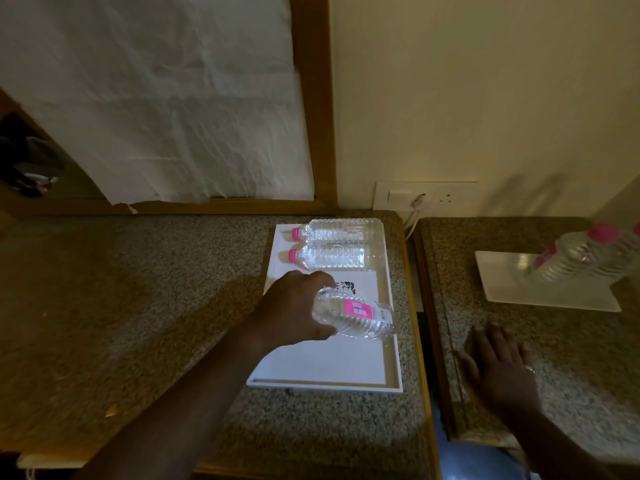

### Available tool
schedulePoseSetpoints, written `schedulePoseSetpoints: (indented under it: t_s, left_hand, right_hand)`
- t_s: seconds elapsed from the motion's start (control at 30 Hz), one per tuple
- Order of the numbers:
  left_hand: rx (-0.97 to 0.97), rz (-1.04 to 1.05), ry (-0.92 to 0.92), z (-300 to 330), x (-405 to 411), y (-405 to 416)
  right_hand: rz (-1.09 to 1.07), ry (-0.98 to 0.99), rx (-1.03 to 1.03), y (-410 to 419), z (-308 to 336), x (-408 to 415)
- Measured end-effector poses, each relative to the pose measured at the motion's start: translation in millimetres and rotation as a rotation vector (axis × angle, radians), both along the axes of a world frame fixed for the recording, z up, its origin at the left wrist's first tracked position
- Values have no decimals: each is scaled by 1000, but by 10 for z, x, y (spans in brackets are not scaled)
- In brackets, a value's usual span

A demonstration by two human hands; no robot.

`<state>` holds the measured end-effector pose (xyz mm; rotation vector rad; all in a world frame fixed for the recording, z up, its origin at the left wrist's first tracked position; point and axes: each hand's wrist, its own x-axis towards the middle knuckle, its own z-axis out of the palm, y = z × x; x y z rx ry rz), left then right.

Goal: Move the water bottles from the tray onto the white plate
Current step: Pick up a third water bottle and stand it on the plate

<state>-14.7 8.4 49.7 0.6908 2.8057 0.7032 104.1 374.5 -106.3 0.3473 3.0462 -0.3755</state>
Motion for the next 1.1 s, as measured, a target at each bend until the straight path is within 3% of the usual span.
schedulePoseSetpoints:
  t_s: [0.43,0.83,1.1]
  left_hand:
    - [641,202,-26,-34,252,621]
    - [598,304,-136,-33,206,803]
    - [585,169,-139,195,-82,1320]
  right_hand:
    - [-1,26,33,58,-144,-4]
    - [3,27,10,87,-195,3]
    - [-50,-17,-44,247,-125,177]
